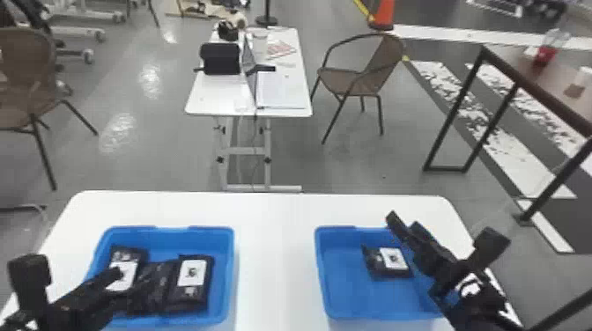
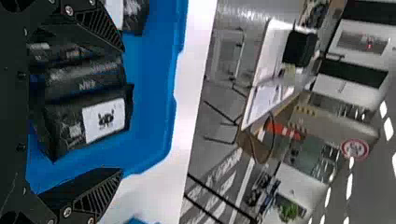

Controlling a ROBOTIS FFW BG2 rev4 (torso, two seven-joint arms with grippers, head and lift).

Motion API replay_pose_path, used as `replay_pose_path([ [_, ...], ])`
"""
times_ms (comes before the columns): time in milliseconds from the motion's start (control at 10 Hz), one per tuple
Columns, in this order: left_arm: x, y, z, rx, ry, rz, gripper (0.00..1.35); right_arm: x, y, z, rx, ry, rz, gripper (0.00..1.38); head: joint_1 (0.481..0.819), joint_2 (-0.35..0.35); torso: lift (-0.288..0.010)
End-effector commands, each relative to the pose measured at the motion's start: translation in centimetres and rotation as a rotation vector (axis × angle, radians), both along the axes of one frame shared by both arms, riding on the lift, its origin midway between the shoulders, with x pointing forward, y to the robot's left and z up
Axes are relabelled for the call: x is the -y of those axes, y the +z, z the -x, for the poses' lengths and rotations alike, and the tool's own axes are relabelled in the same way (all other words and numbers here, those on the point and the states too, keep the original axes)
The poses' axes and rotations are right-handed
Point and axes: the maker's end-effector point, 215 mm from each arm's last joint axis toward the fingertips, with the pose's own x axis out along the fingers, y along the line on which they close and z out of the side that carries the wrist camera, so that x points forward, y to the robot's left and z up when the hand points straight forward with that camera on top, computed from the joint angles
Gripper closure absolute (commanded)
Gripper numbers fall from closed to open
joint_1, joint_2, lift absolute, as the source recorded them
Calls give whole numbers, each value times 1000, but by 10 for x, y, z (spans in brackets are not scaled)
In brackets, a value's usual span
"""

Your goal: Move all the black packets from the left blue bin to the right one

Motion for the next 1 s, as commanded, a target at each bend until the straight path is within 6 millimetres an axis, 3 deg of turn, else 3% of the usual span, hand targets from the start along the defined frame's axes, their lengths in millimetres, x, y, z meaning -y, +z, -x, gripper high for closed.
replay_pose_path([
  [0,-20,10,-6,29,65,-24,134,-15,26,15,65,13,-26,285,695,-61,0],
  [100,-10,4,-13,-14,68,-8,136,-29,29,26,80,30,-51,294,695,-42,0],
  [300,18,-36,-13,-210,94,-2,144,-58,23,45,80,68,-100,294,695,-8,0],
  [500,57,-71,-11,-337,58,80,265,-75,16,55,70,93,-134,295,695,-8,0],
  [700,54,-85,-10,-406,82,-16,297,-78,17,57,73,106,-147,295,695,-31,0],
  [900,52,-84,-12,-419,103,-56,302,-78,14,61,65,106,-150,295,695,-27,0],
])
